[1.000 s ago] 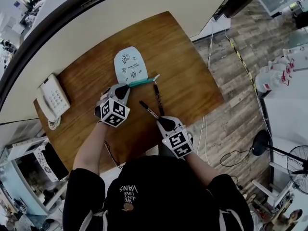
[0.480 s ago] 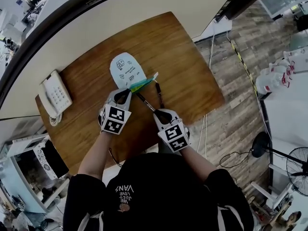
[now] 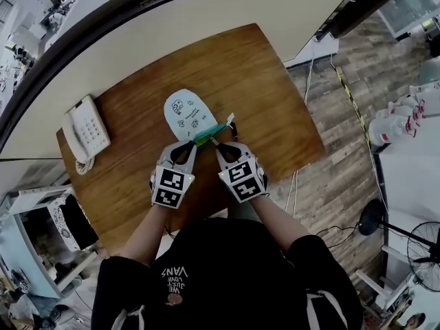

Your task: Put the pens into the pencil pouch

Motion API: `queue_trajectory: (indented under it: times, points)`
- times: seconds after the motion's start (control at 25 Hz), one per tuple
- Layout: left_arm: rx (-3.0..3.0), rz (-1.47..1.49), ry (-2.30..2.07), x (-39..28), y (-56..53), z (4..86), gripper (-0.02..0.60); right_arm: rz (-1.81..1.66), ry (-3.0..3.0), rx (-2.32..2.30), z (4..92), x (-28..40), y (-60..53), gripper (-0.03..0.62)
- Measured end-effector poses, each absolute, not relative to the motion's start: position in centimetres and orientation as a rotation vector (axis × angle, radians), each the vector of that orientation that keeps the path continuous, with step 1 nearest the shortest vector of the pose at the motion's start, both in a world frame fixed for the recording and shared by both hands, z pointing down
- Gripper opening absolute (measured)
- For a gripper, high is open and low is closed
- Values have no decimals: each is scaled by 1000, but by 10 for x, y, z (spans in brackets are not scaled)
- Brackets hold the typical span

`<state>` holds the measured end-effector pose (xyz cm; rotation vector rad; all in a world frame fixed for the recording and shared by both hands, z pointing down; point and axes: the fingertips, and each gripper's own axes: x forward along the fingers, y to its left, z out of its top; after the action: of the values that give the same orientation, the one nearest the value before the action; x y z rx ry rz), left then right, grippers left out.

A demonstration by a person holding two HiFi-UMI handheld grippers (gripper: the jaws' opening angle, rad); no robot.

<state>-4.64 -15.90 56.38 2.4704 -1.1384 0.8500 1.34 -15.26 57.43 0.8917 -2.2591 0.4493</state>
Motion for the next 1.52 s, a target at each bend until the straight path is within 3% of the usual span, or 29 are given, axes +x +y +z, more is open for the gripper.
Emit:
queue_trajectory:
  times: [0.52, 0.64, 1.24, 1.52]
  points:
    - [2348, 626, -1266, -68, -152, 547, 26, 481, -2454, 833, 557, -61, -192, 46]
    - [2321, 598, -1276, -73, -155, 549, 26, 498, -2463, 798, 559, -63, -187, 84]
    - [2260, 565, -1285, -75, -162, 560, 26, 519, -2173, 1077, 604, 62, -151, 92]
    - [2261, 588, -1293, -70, -160, 562, 26, 588, -2124, 1123, 619, 81, -134, 92]
